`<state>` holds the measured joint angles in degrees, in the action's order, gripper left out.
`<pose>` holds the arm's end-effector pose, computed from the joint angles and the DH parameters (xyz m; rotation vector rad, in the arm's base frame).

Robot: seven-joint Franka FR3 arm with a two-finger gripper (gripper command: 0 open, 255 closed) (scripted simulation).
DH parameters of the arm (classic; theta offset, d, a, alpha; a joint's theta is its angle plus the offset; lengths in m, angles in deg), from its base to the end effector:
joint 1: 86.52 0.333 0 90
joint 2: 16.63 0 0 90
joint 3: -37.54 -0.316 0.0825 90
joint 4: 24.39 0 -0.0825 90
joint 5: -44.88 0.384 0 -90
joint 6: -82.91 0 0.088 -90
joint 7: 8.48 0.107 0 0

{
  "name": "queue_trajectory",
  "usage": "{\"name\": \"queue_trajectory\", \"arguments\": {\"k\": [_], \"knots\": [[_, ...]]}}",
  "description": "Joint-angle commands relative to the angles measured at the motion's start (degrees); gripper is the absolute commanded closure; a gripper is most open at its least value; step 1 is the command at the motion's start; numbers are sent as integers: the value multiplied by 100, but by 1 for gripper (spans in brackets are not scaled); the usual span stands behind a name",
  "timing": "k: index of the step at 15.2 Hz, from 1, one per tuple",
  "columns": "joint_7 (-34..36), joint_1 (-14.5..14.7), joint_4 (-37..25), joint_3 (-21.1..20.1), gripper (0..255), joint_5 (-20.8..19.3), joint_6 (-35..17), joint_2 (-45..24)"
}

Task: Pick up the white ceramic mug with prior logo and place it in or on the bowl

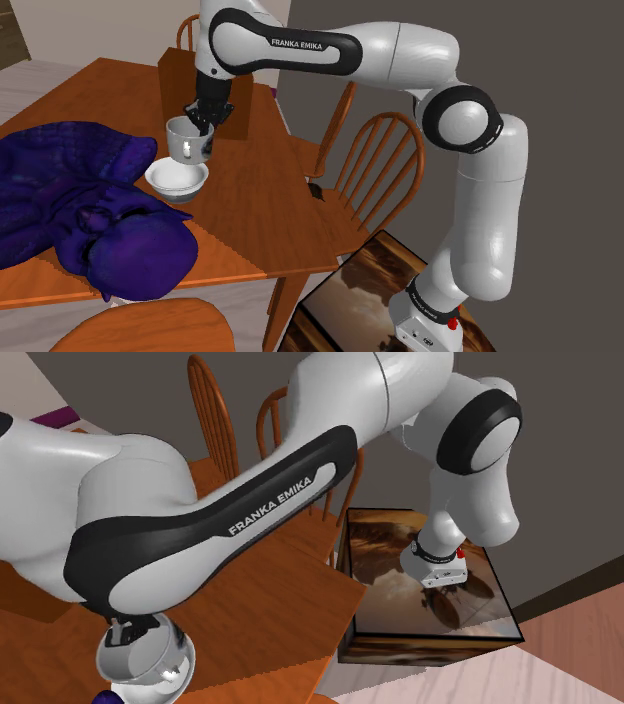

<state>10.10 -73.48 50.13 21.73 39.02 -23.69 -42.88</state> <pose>0.6372 0.2969 0.5006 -3.0615 -0.2584 -0.1544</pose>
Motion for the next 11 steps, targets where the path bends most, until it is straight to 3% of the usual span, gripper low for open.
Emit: {"name": "queue_trajectory", "arguments": {"k": [1,2,3,11], "knots": [[78,199,-1013,29,255,-148,372,-649],[100,328,-1664,53,255,-221,629,-1043],[102,377,-1903,68,255,-242,725,-1184],[128,283,-1063,68,255,-228,20,-1056]]}}
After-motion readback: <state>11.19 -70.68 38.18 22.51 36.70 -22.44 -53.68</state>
